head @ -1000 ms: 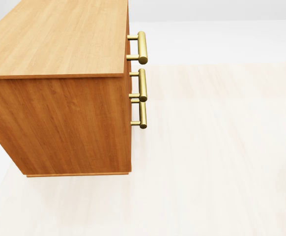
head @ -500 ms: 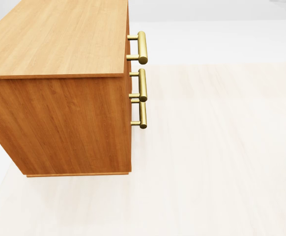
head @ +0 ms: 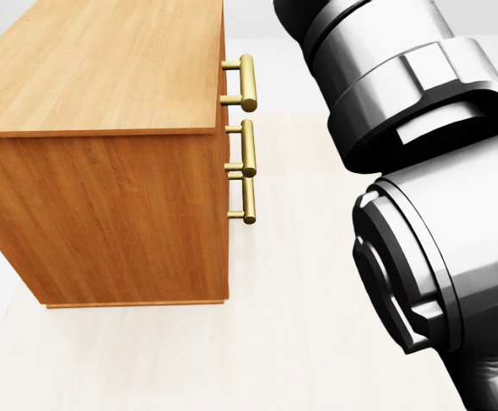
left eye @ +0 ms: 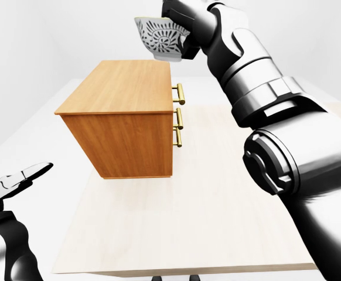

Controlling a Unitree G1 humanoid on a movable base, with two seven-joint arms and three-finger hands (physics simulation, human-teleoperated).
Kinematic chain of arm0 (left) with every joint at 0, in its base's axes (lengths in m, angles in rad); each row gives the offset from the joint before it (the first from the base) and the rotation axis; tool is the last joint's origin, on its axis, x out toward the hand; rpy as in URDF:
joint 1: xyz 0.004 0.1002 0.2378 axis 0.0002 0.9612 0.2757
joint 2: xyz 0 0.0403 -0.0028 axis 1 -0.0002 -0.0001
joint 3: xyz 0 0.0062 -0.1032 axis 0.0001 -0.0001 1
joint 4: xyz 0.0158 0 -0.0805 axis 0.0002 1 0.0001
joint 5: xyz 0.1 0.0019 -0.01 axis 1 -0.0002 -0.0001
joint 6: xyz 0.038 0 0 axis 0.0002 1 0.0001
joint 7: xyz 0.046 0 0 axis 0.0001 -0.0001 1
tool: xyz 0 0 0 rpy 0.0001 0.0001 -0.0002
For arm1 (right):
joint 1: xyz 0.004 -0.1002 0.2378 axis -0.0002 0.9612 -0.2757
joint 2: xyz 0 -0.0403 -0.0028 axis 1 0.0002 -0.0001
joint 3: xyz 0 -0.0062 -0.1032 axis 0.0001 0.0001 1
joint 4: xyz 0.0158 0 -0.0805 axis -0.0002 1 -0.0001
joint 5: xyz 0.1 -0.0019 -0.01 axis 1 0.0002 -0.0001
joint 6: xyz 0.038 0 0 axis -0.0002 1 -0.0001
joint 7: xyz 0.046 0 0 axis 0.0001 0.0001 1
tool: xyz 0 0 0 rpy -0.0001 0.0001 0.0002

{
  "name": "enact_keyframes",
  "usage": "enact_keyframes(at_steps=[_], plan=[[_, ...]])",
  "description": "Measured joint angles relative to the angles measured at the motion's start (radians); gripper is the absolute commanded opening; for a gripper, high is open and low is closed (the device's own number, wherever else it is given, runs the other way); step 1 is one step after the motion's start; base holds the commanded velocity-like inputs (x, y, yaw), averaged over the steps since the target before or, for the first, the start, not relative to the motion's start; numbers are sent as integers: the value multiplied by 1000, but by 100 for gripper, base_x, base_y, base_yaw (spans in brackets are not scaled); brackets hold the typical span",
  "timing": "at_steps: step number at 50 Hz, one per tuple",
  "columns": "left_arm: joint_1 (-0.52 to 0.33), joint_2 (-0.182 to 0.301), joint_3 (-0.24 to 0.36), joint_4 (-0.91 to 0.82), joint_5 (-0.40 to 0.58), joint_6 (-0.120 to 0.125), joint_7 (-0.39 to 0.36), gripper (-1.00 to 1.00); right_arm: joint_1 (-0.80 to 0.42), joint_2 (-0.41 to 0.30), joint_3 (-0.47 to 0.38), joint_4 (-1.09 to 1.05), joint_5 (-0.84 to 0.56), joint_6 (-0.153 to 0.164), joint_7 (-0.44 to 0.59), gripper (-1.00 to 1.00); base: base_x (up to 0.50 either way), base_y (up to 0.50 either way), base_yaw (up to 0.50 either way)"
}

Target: Put the bowl on top of the cabinet.

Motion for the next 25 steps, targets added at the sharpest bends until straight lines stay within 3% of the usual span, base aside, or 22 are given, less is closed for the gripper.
enact_keyframes(at_steps=[11, 25], plan=[[1, 0, 2, -1, -6, 0, 2, 100, 7, 95, 23, -1, 107, 0, -28, -100, 0, 0, 0], [1, 3, 4, 4, -12, 0, 2, 100, 36, 148, 48, -2, 171, 0, -34, -100, 0, 0, 0]])
